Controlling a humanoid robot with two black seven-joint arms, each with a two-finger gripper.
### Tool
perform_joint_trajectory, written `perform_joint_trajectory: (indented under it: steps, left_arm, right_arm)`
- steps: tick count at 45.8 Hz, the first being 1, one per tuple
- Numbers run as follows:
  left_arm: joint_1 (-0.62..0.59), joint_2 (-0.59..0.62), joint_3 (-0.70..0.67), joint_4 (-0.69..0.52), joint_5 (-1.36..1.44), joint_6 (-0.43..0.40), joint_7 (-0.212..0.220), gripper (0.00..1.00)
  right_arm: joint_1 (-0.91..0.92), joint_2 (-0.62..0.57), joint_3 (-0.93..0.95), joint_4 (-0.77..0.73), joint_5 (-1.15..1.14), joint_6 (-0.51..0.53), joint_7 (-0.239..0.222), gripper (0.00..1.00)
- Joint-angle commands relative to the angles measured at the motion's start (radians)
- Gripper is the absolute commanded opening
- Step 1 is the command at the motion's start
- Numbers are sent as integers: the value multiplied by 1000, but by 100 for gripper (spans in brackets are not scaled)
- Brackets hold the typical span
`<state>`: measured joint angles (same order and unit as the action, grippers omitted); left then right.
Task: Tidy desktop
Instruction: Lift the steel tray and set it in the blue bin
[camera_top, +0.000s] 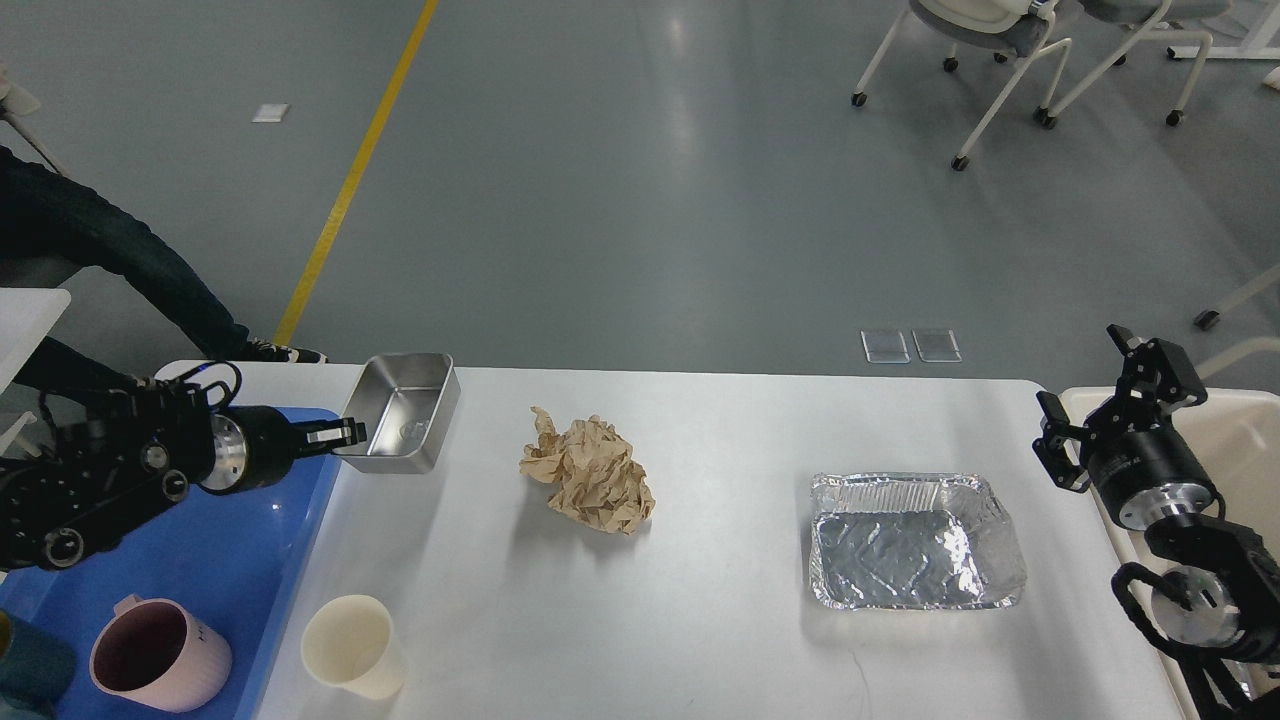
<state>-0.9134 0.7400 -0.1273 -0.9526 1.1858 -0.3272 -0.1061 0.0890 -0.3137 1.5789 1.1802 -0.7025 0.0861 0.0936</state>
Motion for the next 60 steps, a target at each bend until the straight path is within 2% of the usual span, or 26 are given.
perform_joint_trajectory:
  steps: [1, 5, 10, 15, 20, 23, 27, 40, 51, 53, 55, 60]
  left_arm:
    - [-110, 182, -1, -150, 0, -79, 0, 0]
    - [-188, 320, -2, -254, 0, -142, 0, 1]
    - [-249, 395, -3, -281, 0, -190, 0, 1]
    - [-249, 412, 3, -262, -2, -179, 3, 1]
    - [-187, 414, 28, -227, 3, -126, 35, 1]
    - [-119, 400, 46, -174, 3, -53, 66, 1]
    - [-35, 372, 48, -98, -6, 2, 65, 1]
    - [148, 243, 37, 72, -21, 114, 62, 2]
    - [206, 76, 41, 262, -57, 174, 63, 6]
    - [218, 47, 44, 294, -57, 183, 68, 10]
    - [225, 18, 43, 327, -57, 189, 72, 20]
    - [223, -21, 34, 356, -60, 192, 72, 71]
  right_arm:
    - [2, 1, -2, 2, 0, 0, 0, 100]
    - [2, 1, -16, 2, 0, 0, 0, 100]
    - [3, 5, -22, 4, 0, -3, 0, 100]
    - [2, 7, -23, 6, 0, -3, -2, 100]
    - [2, 5, -28, 6, 0, -3, 0, 100]
    - [2, 2, -28, 6, 0, -3, 0, 100]
    - [2, -1, -26, 6, 0, -3, 0, 100]
    - [2, -1, -28, 2, 0, -3, 0, 100]
    - [-5, -8, -26, 4, 0, -3, 0, 100]
    - [-5, -10, -26, 4, 0, -2, 0, 100]
    - [-6, -11, -26, 4, 0, -2, 0, 100]
    - [-9, -13, -26, 4, 0, -2, 0, 100]
